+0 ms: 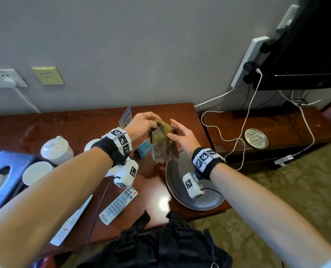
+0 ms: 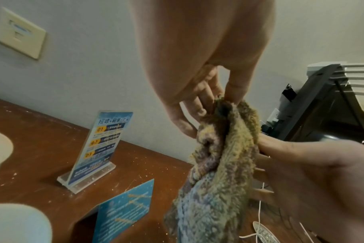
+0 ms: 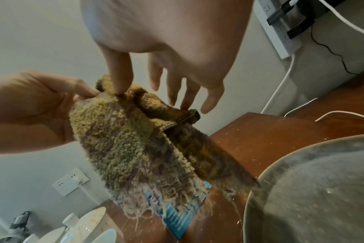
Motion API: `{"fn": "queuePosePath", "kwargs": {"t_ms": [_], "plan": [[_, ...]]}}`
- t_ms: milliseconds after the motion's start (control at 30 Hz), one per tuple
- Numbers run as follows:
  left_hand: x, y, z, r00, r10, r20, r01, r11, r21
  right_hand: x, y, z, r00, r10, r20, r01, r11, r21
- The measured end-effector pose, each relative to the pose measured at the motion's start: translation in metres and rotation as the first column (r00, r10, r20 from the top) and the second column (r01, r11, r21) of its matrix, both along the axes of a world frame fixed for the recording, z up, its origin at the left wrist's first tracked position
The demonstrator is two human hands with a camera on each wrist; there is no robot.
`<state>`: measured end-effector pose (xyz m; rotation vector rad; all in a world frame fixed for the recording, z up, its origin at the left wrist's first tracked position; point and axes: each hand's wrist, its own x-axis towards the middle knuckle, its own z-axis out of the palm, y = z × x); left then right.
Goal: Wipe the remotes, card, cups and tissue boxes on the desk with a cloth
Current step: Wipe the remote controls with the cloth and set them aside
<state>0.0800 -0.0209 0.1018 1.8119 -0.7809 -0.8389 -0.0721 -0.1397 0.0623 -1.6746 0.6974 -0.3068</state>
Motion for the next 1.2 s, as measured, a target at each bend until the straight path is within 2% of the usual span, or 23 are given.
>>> {"fn": "queuePosePath", "kwargs": {"t_ms": [100, 233, 333, 500, 633, 800, 867, 933, 1200], "plan": [[0.003, 0.003, 0.000, 0.999, -0.038, -0.011, 0.037, 0.999, -0.026, 0.005, 0.003, 0.001, 0.995, 0.103, -0.010, -0.102, 0.991, 0.086], [0.004, 0.007, -0.003, 1.000, -0.007, 0.000, 0.007, 1.000, -0.025, 0.007, 0.006, 0.002, 0.988, 0.129, -0.088, -0.127, 0.992, 0.026], [0.001, 0.012, -0.006, 0.999, 0.044, 0.002, -0.044, 0.999, 0.001, 0.010, 0.008, -0.003, 0.986, 0.111, -0.122, -0.111, 0.994, 0.005], [-0.006, 0.022, -0.009, 0.993, 0.039, -0.113, -0.036, 0.999, 0.028, 0.012, 0.014, -0.011, 0.993, 0.063, -0.100, -0.058, 0.997, 0.051], [-0.007, 0.026, -0.012, 0.986, 0.079, -0.145, -0.078, 0.997, 0.012, 0.012, 0.026, -0.010, 0.998, 0.015, -0.056, -0.005, 0.987, 0.162], [-0.011, 0.040, -0.013, 0.973, 0.112, -0.201, -0.120, 0.992, -0.028, 0.013, 0.043, -0.010, 0.998, 0.054, -0.015, -0.048, 0.956, 0.291], [-0.009, 0.051, -0.018, 0.972, 0.135, -0.190, -0.138, 0.990, -0.002, 0.016, 0.048, -0.017, 0.999, 0.038, -0.027, -0.029, 0.958, 0.286], [-0.004, 0.066, -0.028, 0.974, 0.163, -0.154, -0.159, 0.986, 0.042, 0.019, 0.051, -0.024, 0.997, 0.018, -0.080, 0.000, 0.976, 0.217], [0.015, 0.127, -0.065, 0.982, 0.156, 0.104, -0.176, 0.956, 0.234, 0.022, 0.063, -0.059, 0.983, -0.050, -0.177, 0.052, 0.999, 0.009]]}}
